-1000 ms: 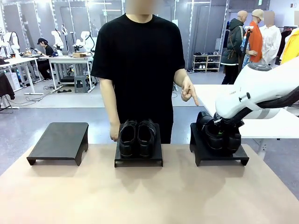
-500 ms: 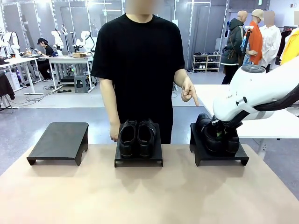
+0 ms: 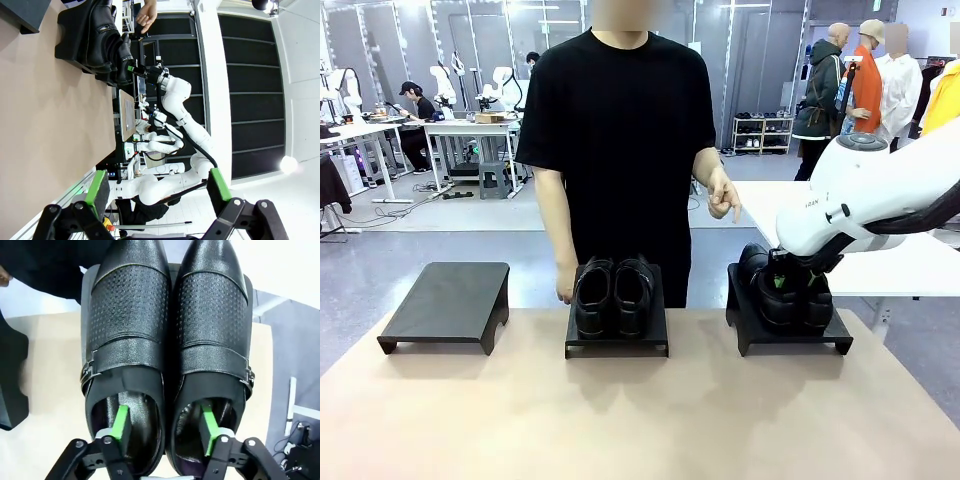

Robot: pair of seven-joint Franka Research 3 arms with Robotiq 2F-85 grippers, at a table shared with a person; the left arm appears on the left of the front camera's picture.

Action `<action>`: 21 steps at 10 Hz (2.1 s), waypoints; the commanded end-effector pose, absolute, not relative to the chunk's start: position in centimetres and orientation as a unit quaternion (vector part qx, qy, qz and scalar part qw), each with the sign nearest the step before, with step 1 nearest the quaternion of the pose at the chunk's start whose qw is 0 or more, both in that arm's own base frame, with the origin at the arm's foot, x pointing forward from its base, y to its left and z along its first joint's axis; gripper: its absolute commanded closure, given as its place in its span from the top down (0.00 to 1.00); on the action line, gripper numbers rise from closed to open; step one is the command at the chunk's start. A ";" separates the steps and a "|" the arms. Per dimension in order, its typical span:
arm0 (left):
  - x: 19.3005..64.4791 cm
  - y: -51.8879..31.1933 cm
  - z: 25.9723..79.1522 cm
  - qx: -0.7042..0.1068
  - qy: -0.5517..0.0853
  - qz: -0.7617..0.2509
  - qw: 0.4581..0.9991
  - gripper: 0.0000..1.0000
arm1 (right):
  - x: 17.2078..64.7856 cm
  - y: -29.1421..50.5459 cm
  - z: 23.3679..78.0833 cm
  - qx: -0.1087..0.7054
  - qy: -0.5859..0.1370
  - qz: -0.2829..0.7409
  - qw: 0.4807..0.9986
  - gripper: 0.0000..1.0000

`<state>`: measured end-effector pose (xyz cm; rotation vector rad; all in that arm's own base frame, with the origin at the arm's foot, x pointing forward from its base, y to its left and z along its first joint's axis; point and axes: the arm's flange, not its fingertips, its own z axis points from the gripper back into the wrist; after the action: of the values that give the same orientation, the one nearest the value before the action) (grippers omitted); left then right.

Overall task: Place the shoes on the stand as instructed by the person.
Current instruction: Pick up another pair of Shoes and place it on the Shoes Stand indicated by the person.

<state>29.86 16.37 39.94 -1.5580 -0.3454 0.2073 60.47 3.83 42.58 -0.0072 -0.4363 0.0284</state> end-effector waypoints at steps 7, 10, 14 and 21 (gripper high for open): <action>29.4 16.3 40.0 -0.700 -0.155 0.085 0.692 1.00 | 60.1 3.9 43.3 -0.003 -0.220 0.013 0.975 1.00; 29.4 16.3 40.0 -0.700 -0.155 0.085 0.692 1.00 | 60.1 3.9 43.3 -0.003 -0.220 0.013 0.975 1.00; 29.4 16.3 40.0 -0.700 -0.155 0.085 0.692 1.00 | 60.1 3.9 43.5 -0.003 -0.219 0.012 0.976 0.99; 29.4 16.3 40.0 -0.700 -0.155 0.085 0.692 1.00 | 47.1 -7.2 53.5 0.304 -0.109 -0.009 0.947 1.00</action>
<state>29.85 16.34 39.92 -1.5584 -0.3442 0.2074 48.16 -3.90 54.91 0.5402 -0.2943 -0.0097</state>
